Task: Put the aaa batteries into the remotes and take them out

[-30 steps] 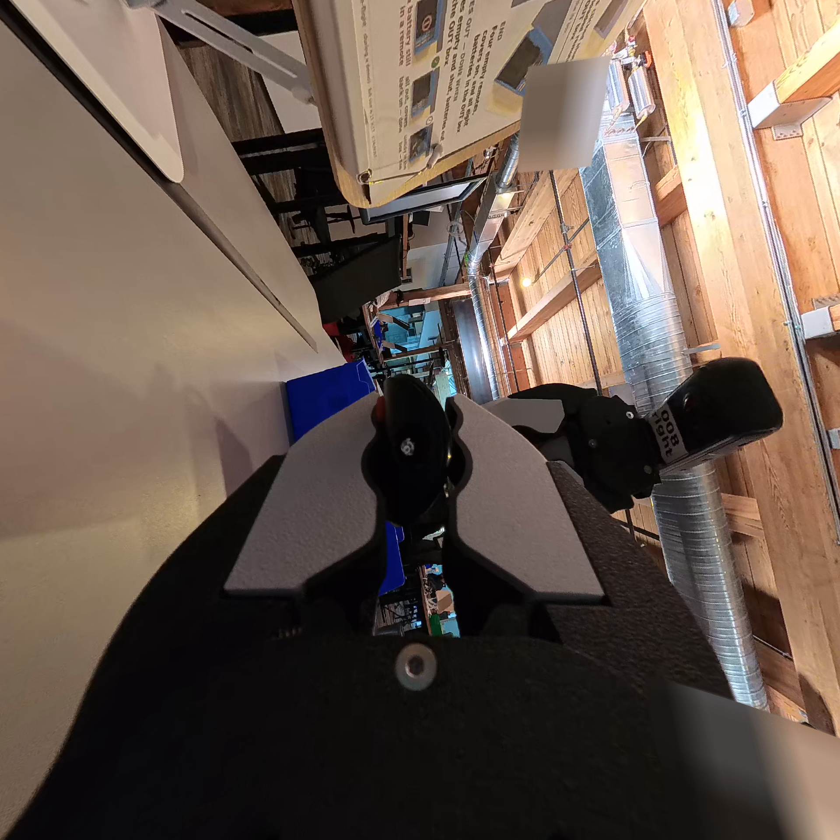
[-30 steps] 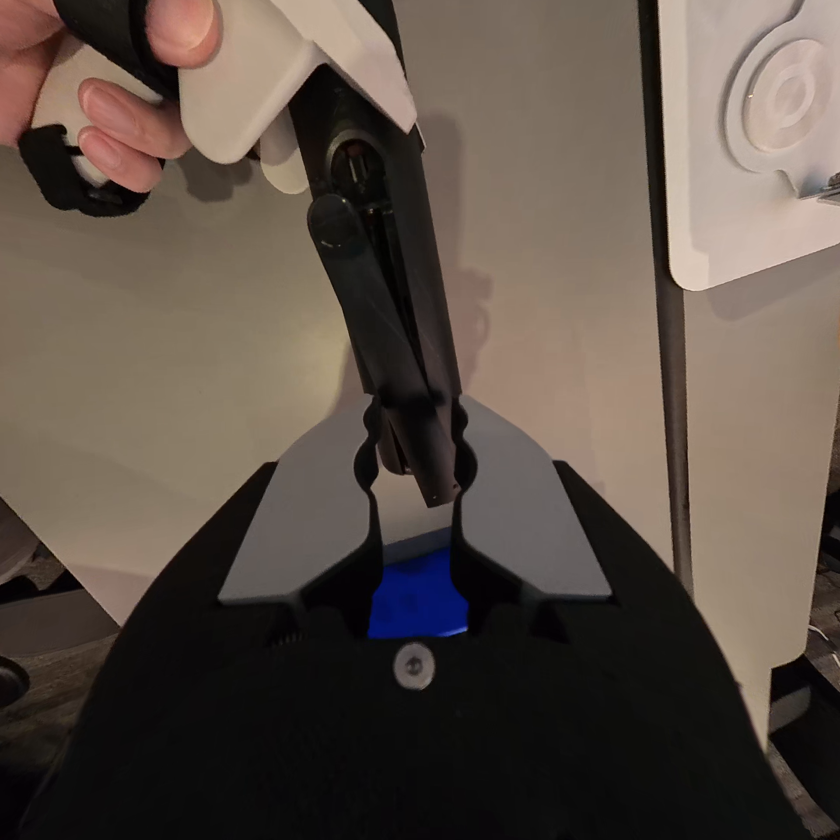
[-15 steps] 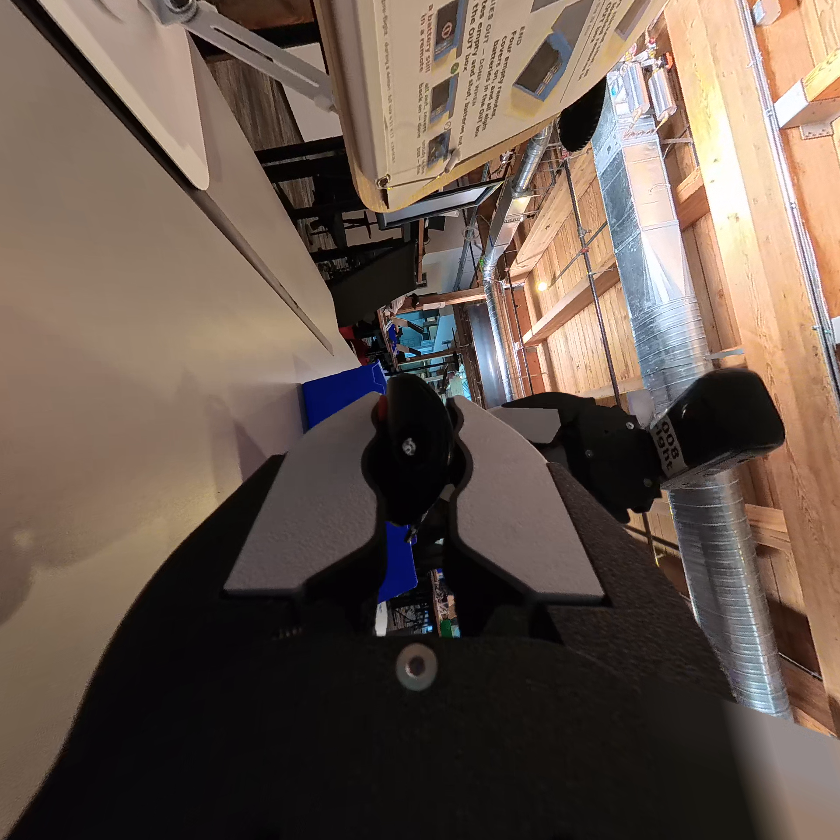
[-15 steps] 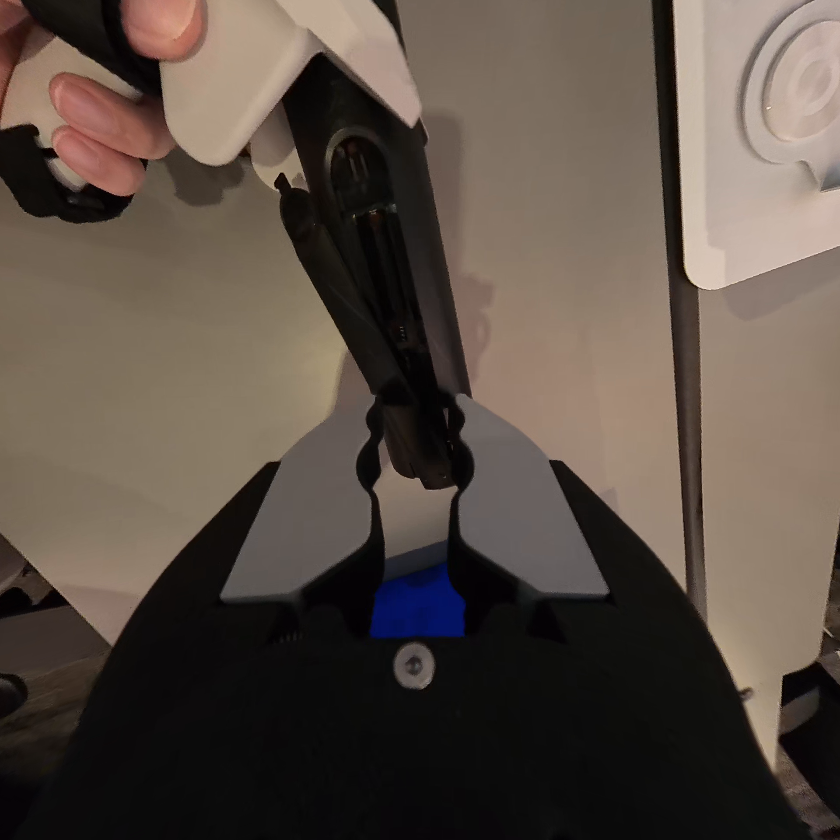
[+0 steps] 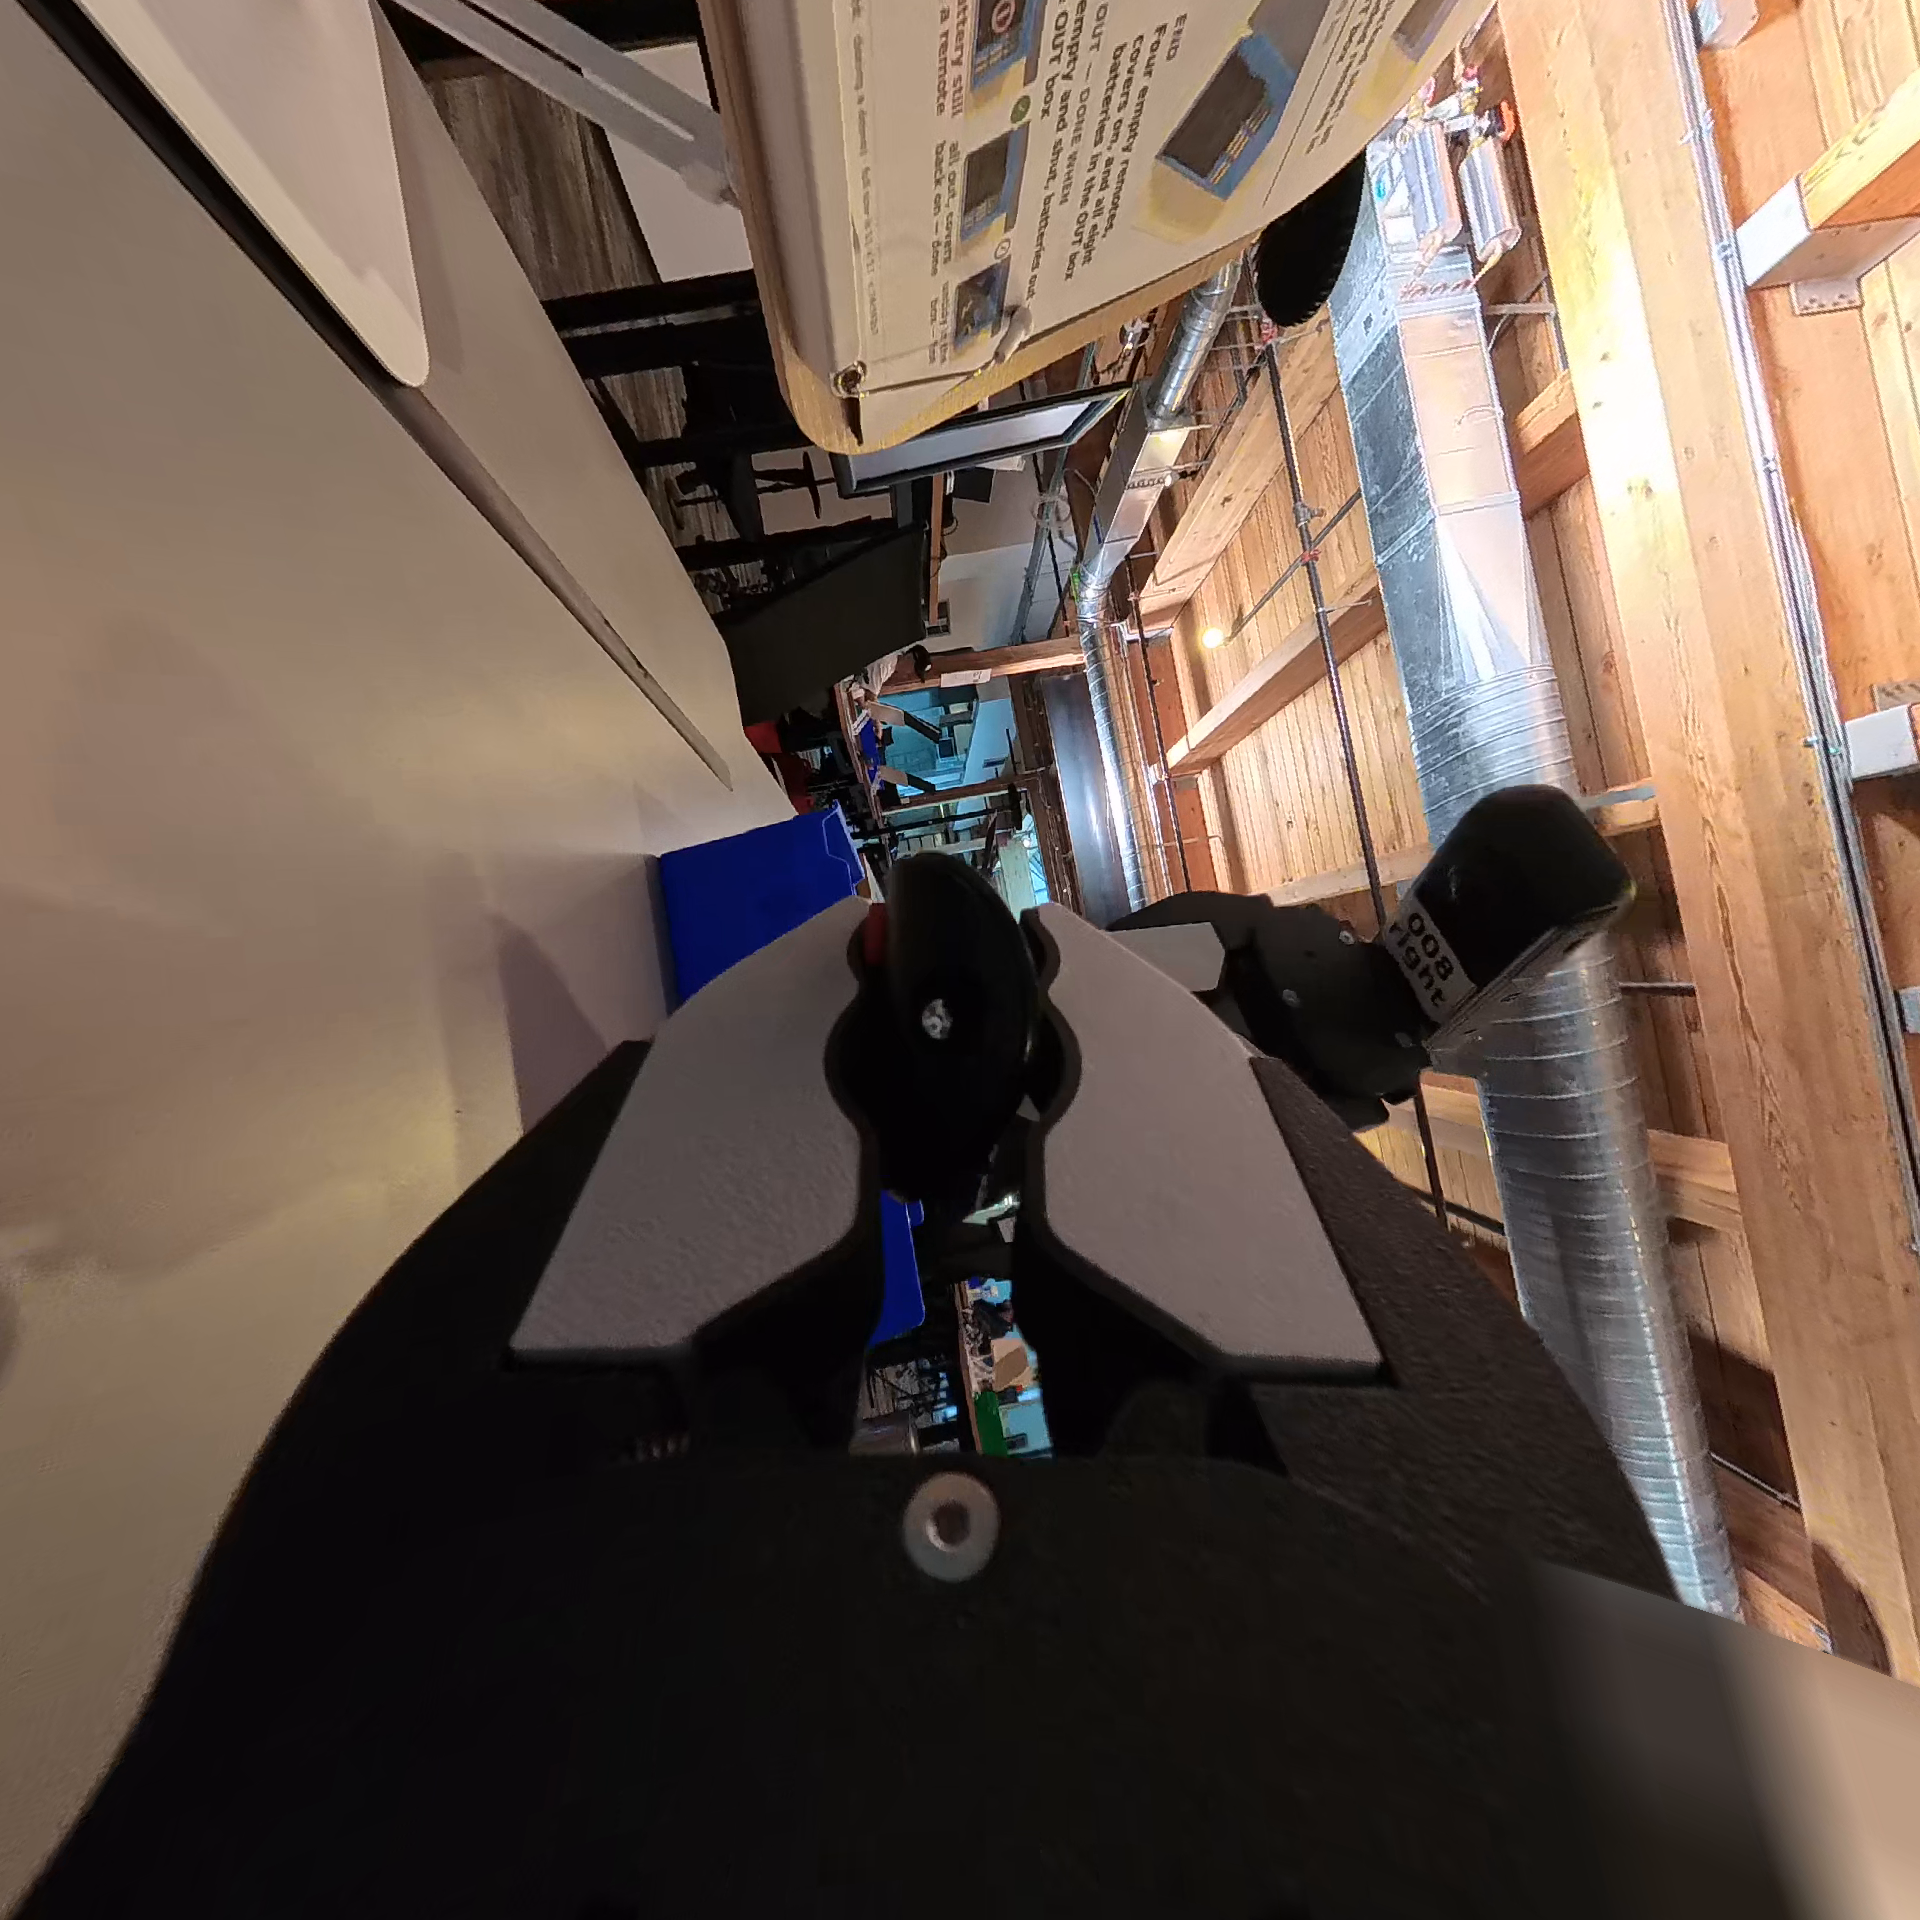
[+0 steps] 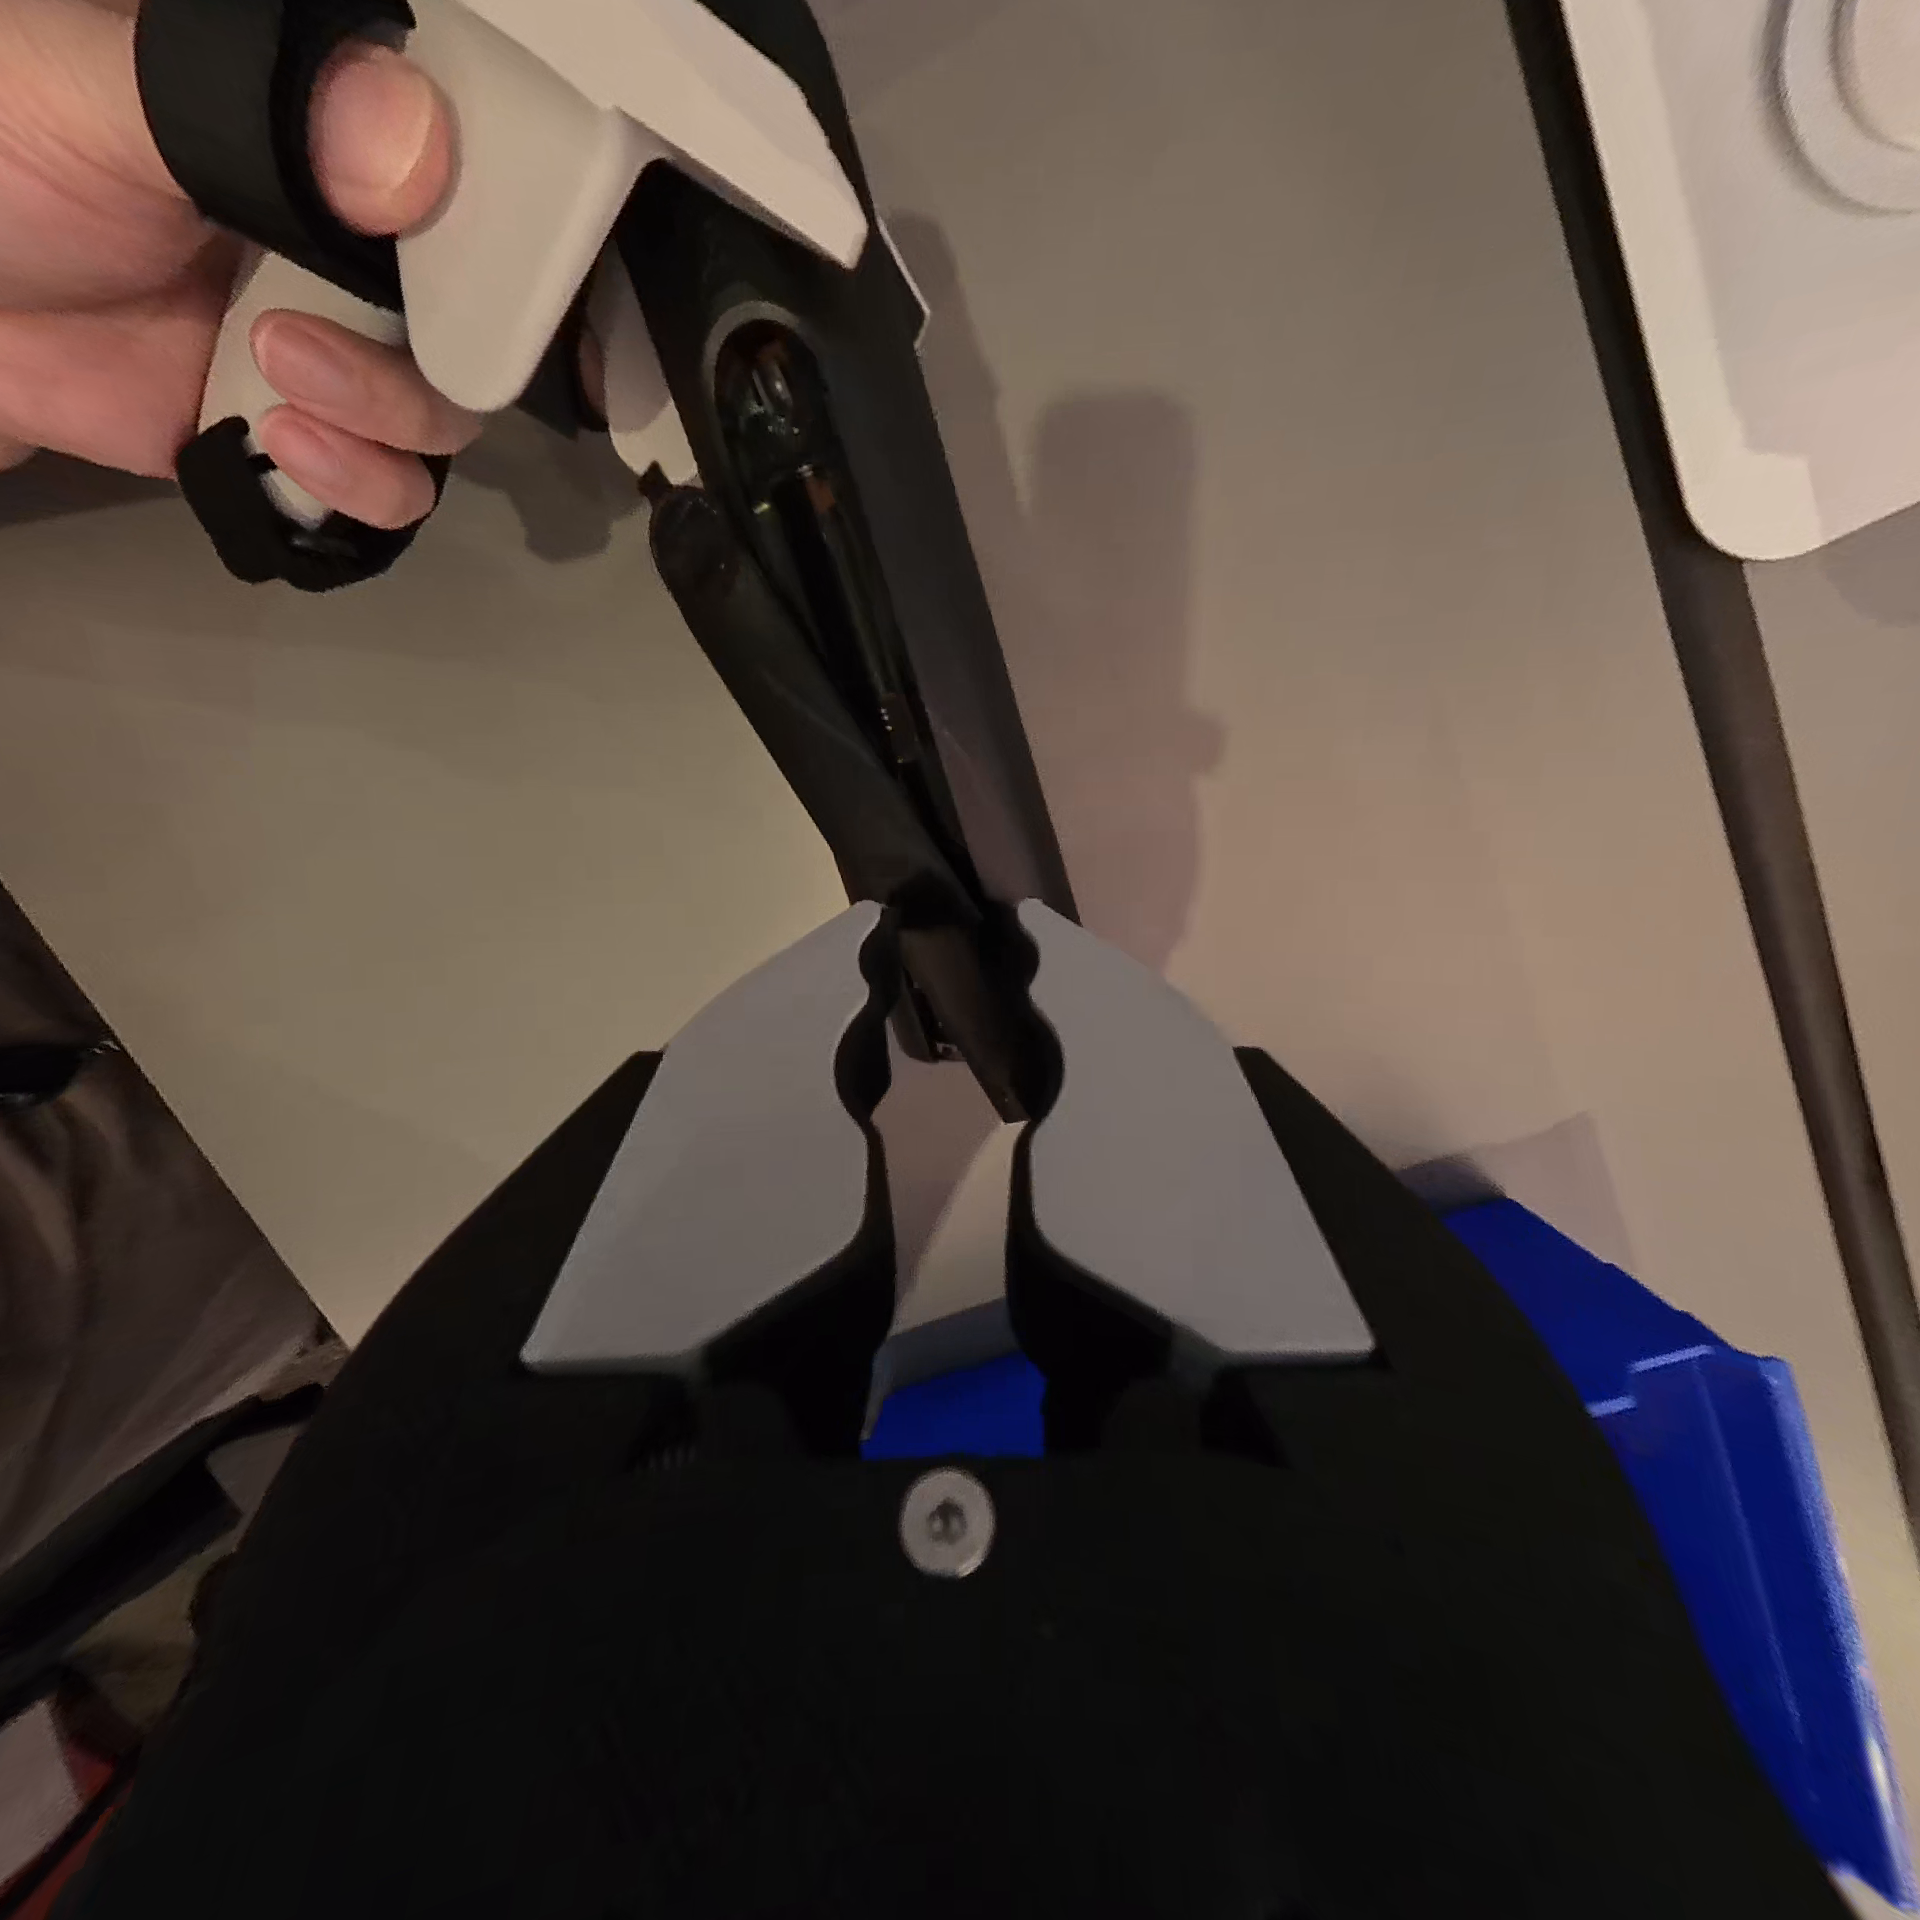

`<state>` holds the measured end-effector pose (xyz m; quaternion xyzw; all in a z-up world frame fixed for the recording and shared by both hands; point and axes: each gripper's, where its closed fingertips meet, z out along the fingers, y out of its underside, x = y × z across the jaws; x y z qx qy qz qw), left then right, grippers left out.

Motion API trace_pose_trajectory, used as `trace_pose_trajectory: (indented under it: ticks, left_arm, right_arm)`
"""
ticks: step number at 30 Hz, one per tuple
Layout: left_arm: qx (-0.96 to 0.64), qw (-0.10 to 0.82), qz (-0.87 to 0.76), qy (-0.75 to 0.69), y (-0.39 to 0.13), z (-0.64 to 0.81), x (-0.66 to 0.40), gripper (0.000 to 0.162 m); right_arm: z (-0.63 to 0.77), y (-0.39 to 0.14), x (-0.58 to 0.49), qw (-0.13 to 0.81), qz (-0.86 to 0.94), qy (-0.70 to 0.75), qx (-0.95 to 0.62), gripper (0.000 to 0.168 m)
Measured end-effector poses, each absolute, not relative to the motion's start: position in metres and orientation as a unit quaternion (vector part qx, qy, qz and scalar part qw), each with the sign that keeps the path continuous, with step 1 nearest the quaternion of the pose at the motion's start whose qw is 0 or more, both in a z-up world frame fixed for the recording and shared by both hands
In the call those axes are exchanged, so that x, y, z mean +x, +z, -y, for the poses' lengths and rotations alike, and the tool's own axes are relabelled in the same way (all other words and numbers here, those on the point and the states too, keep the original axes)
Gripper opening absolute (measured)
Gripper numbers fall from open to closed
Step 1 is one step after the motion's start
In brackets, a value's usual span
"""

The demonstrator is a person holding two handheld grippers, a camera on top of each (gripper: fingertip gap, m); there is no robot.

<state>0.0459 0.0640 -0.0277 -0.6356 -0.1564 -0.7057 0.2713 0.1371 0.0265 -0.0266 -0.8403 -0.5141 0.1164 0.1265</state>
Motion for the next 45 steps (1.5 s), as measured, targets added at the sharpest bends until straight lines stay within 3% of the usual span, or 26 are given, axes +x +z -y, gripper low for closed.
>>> trace_pose_trajectory:
  ticks: [9,24,29,34,40,45]
  left_arm:
    - [-0.634,0.260,0.171,-0.708,-0.034,-0.065,0.046,0.025]
    - [-0.622,0.260,0.169,-0.719,-0.028,-0.065,0.045,0.024]
    - [-0.618,0.260,0.164,-0.724,-0.023,-0.064,0.043,0.024]
    - [-0.617,0.266,0.161,-0.723,-0.020,-0.065,0.042,0.024]
    - [-0.626,0.285,0.144,-0.711,-0.017,-0.064,0.043,0.023]
    - [-0.624,0.286,0.140,-0.713,-0.014,-0.062,0.044,0.024]
  right_arm:
    - [-0.029,-0.034,0.145,0.112,0.404,0.165,-0.893,0.017]
    - [-0.030,-0.020,0.133,0.168,0.490,0.141,-0.844,0.021]
    - [-0.029,0.005,0.128,0.238,0.538,0.141,-0.796,0.028]
    - [-0.011,0.032,0.151,0.362,0.608,0.154,-0.690,0.052]
    - [-0.006,0.005,0.176,0.434,0.648,0.042,-0.625,0.044]
    - [-0.010,-0.008,0.174,0.411,0.639,0.059,-0.647,0.040]
